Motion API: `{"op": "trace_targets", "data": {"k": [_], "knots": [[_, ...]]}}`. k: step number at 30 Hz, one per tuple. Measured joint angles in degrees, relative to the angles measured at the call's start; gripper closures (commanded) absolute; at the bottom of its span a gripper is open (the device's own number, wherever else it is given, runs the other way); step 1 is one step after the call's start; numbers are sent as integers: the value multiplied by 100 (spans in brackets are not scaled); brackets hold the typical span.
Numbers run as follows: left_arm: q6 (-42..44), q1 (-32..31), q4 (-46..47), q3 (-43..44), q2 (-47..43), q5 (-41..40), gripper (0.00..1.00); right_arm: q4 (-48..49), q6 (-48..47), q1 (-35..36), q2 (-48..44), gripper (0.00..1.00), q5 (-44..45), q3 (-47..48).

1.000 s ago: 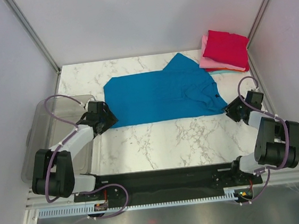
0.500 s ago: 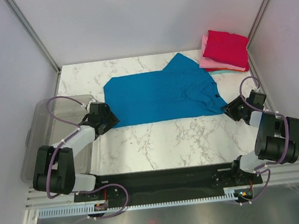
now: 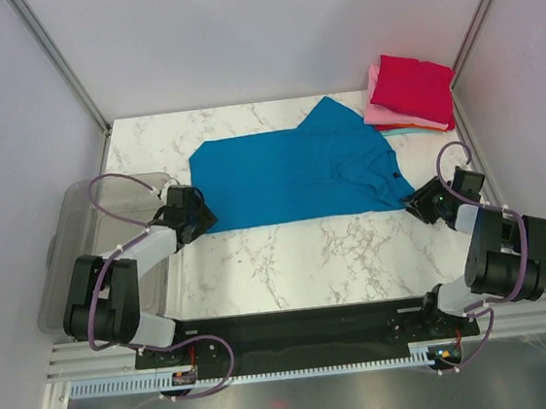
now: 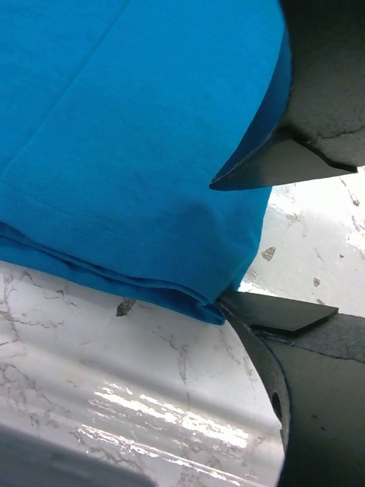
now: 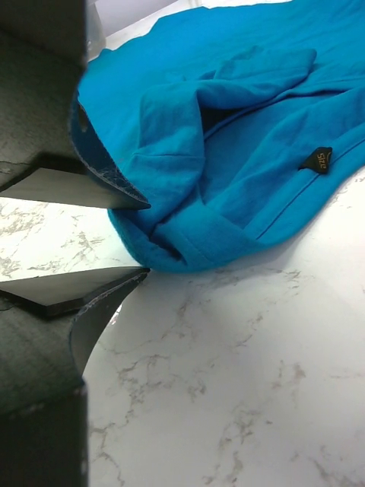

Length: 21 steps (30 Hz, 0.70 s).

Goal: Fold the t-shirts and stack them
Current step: Fold the tshirt

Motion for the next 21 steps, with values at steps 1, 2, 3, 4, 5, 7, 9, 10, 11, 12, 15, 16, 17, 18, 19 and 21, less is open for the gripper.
{"op": "trace_targets", "data": {"k": [1,2,3,4,5,7,9,10,11,12,15,16,17,18,19,21], "knots": [[-2,0,15,9,20,-4,39,-24,-2,0,-15,56,0,-7],[-2,0,20,9,31,-17,41,-31,-2,0,-20,56,-2,-7],[-2,0,20,9,33,-31,42,-33,-2,0,-20,57,-9,-7],[-2,2,17,9,39,-44,45,-33,0,0,-17,58,-11,-7],[-2,2,20,11,44,-59,53,-33,-2,0,-15,61,-9,-7],[-9,20,17,9,72,-103,73,-35,-9,-2,17,86,-11,-7],[-39,70,13,9,131,-149,98,-37,22,0,166,100,-31,-4],[-46,96,20,9,155,-155,98,0,50,-2,227,100,-76,15],[-55,105,35,13,175,-151,98,9,70,0,286,100,-94,48],[-55,116,42,22,184,-164,98,22,85,-2,367,100,-138,105],[-55,116,13,52,197,-175,98,33,109,-39,621,100,-214,341],[-57,114,-7,55,184,-192,98,7,111,-87,660,100,-210,398],[-57,114,-44,55,155,-210,98,-39,107,-181,660,100,-170,422],[-57,114,-131,52,101,-247,98,-109,114,-332,627,100,-155,424],[-57,116,-245,52,15,-273,98,-181,125,-481,573,100,-122,417],[-59,116,-461,46,-216,-289,98,-461,125,-848,343,100,87,361]]}}
